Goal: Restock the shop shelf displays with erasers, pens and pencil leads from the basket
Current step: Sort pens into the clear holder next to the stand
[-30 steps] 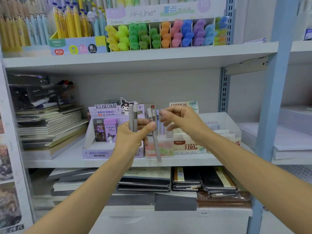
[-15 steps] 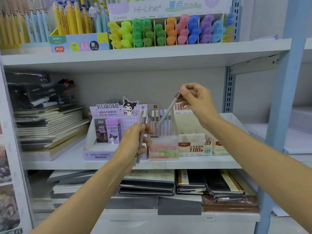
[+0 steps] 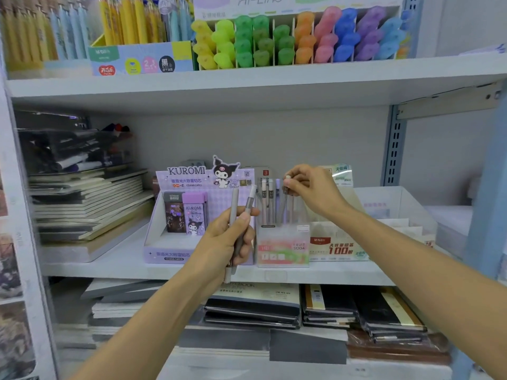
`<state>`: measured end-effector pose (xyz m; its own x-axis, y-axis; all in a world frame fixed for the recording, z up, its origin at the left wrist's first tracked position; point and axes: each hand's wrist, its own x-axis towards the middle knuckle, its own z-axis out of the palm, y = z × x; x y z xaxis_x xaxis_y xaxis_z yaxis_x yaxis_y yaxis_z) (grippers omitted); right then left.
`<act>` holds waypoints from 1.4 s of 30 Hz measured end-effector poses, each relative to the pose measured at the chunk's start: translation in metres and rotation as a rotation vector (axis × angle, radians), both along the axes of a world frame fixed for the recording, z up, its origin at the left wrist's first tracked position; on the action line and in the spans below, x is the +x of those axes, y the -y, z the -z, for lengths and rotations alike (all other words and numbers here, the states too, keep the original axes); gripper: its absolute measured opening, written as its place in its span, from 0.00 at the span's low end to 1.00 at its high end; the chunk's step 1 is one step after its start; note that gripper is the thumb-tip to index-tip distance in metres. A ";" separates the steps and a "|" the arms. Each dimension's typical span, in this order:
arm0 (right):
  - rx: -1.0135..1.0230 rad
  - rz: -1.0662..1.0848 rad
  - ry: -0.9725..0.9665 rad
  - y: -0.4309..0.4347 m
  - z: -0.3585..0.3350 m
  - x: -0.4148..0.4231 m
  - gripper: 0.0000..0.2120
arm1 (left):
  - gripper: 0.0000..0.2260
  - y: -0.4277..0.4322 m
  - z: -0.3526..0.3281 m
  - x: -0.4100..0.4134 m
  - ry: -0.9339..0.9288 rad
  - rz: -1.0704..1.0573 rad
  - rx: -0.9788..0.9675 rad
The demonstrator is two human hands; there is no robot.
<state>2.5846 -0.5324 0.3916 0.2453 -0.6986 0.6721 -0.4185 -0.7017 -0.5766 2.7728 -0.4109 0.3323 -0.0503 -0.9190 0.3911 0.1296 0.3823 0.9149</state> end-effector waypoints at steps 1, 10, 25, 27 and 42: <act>-0.002 -0.011 -0.039 0.001 -0.002 0.000 0.04 | 0.12 0.001 0.001 0.000 -0.009 0.010 -0.003; -0.139 0.163 -0.118 0.012 0.002 0.012 0.03 | 0.11 0.002 0.004 -0.004 -0.020 0.006 -0.011; 0.198 -0.455 0.051 -0.068 -0.004 0.002 0.10 | 0.13 -0.012 -0.005 -0.027 0.045 0.019 0.000; 0.192 -0.466 0.099 -0.070 -0.007 -0.002 0.09 | 0.14 -0.014 -0.006 -0.029 0.068 0.021 0.013; -0.044 0.093 0.191 -0.021 -0.011 -0.027 0.06 | 0.12 -0.012 -0.015 -0.015 -0.056 -0.172 0.135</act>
